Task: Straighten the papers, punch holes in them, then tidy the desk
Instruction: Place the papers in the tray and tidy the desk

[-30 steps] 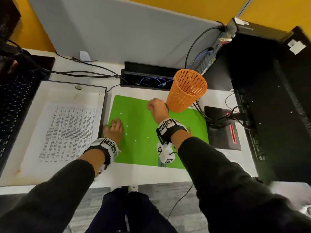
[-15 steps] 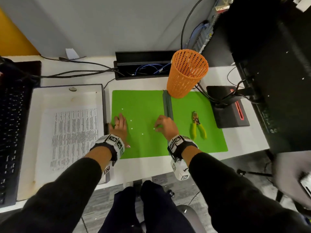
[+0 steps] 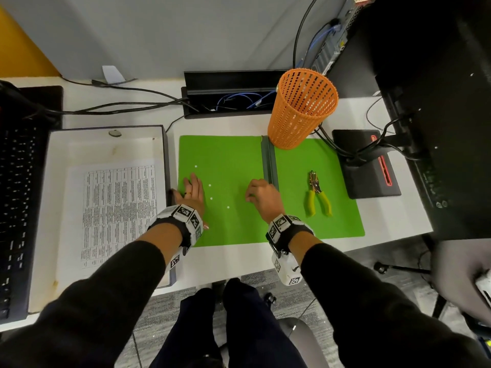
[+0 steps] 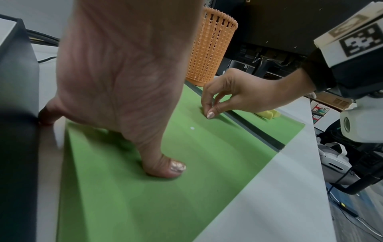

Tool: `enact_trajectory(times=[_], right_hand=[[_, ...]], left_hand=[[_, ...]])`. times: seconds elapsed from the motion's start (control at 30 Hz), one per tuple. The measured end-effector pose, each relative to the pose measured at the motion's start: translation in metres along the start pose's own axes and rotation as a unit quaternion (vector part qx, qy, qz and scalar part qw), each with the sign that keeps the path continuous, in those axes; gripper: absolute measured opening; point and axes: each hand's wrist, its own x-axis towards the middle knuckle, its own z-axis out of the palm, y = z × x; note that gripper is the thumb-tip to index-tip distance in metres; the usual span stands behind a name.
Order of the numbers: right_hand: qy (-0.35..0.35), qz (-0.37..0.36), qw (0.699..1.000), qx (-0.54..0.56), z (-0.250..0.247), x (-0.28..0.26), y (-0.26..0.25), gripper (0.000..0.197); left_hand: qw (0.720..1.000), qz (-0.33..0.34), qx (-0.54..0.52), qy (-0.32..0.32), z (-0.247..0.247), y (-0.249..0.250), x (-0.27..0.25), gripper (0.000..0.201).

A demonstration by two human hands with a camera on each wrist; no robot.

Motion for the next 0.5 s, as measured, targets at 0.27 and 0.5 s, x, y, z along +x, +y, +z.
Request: enact_trajectory(times=[0.27,0.5], right_hand=[[-0.043,-0.028,0.996,-0.066,0.0011,-0.0018,-0.0043,0.018],[-0.078,0.007,0.992,-0.096,-0.0007,-0.0053,-0.0089,0.042]], left_hand=[[1.000,0.002,0.000,-0.001,0.0010,-0.0002,0.0014,0.134],[1.000,0.005,-0.003,0.007,0.0020,-0.0009,0.0007,0.133]])
